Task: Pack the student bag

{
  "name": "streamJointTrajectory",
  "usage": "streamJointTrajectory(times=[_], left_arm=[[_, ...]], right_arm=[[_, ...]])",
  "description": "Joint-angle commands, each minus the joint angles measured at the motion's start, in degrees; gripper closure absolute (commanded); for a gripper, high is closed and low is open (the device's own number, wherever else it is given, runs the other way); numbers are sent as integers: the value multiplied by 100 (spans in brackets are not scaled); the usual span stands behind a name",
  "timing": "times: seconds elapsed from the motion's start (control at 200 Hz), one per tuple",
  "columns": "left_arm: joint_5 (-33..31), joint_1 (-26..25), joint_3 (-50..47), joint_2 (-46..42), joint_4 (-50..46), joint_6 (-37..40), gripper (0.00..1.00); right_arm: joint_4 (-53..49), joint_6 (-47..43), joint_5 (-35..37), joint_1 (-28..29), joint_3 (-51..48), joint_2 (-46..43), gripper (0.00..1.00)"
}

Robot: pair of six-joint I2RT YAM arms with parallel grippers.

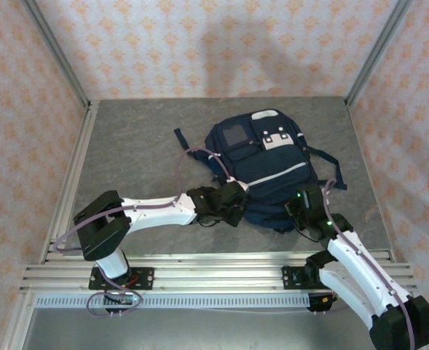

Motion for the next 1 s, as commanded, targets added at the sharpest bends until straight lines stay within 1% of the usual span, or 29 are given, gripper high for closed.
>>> streamJointTrajectory(times=[0.0,0.045,0.07,0.105,0.14,0.235,0.305,0.395,0.48,0.54,0.641,0.711,0.771,0.821,0.996], left_arm=[[-138,76,-142,-53,-284,-22,100],[-83,69,-129,-36,-205,-29,100],[-50,77,-132,-26,-159,-31,100],[-19,71,-113,-12,-115,-42,100],[14,67,-106,-1,-74,-34,100],[45,72,-74,10,-20,-25,100],[72,74,-85,8,13,-24,100],[77,73,-148,-26,77,-33,100],[98,68,-192,-35,126,-50,100],[115,69,-216,-35,156,-64,100],[120,62,-223,-40,201,-68,100],[119,66,-207,-30,219,-68,100],[116,65,-193,-27,226,-68,100],[103,70,-175,-19,217,-60,100],[-62,72,-117,15,98,-8,100]], right_arm=[[-205,-292,323,-98,363,27,85],[-294,-276,161,-87,475,23,66],[-363,-243,90,-64,546,14,58],[-457,-170,-9,-21,633,-18,51],[-557,-36,-81,47,716,-39,47],[-690,521,-287,321,805,-59,45],[-698,1038,-283,620,800,-34,46],[-471,1645,-207,1049,764,99,48],[-212,2173,-90,1377,729,362,48],[23,2461,-26,1564,702,599,46],[416,2769,107,1854,692,1020,43],[456,2905,325,2015,749,1268,43],[499,2977,532,2097,744,1431,46],[591,3031,647,2112,676,1517,52],[452,3123,1228,2119,470,1520,89]])
